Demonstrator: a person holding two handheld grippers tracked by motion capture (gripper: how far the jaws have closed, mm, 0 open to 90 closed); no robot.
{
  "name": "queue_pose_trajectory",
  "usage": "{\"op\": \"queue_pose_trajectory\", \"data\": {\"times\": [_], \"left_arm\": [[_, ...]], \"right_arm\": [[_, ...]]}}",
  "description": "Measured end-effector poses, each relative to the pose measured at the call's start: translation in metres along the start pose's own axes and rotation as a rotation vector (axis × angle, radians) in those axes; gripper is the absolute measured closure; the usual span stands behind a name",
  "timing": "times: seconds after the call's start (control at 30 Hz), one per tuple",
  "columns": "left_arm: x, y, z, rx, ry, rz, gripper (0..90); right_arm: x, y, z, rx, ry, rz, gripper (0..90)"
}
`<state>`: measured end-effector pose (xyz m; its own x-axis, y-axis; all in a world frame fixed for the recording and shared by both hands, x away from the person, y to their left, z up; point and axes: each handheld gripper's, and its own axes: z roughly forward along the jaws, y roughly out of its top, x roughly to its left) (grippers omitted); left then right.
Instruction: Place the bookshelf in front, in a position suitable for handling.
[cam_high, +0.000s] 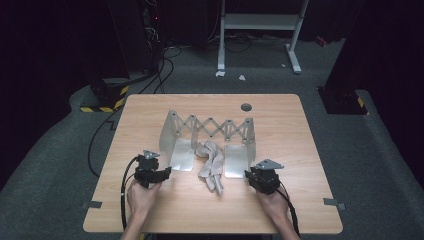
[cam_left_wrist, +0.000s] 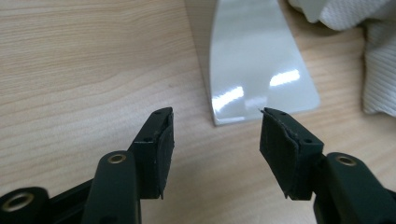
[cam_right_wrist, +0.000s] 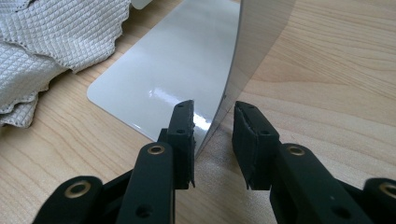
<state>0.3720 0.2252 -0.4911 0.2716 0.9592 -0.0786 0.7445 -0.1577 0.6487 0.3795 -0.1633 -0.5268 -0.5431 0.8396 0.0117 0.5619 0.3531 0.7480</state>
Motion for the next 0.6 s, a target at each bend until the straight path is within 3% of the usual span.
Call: {"op": "queue_pose_trajectory", "data": {"times": [0.03,0.13,0.17,0.23,0.37,0.43,0.47,0.6], "left_arm": [[0.002,0.003,0.006,0.003,-0.019,-0.017,47.1],[0.001,0.004,0.012,-0.007,-0.009,-0.021,49.0],[0.003,0.005,0.018,-0.006,-0.018,-0.047,51.4],[0.004,0.006,0.021,-0.011,-0.019,-0.053,52.2],[0.006,0.008,0.027,-0.058,-0.031,-0.068,58.1],[0.007,0.007,0.029,-0.067,-0.032,-0.068,63.7],[0.008,0.007,0.029,-0.068,-0.032,-0.069,70.7],[0.008,0.007,0.032,-0.074,-0.032,-0.069,79.3]], "right_arm": [[0.000,0.000,0.000,-0.001,-0.002,-0.001,69.4],[0.000,0.000,0.000,0.000,-0.001,-0.001,69.3],[0.000,0.000,0.000,0.000,0.000,0.000,69.4],[0.000,0.000,0.000,0.000,0.000,0.001,69.3],[-0.001,0.000,0.000,0.000,0.002,0.006,69.3],[-0.001,0.000,0.000,0.000,0.000,0.005,69.3],[-0.001,0.000,0.001,0.000,-0.002,0.006,69.4],[-0.001,0.001,0.001,0.000,-0.002,0.008,69.7]]}}
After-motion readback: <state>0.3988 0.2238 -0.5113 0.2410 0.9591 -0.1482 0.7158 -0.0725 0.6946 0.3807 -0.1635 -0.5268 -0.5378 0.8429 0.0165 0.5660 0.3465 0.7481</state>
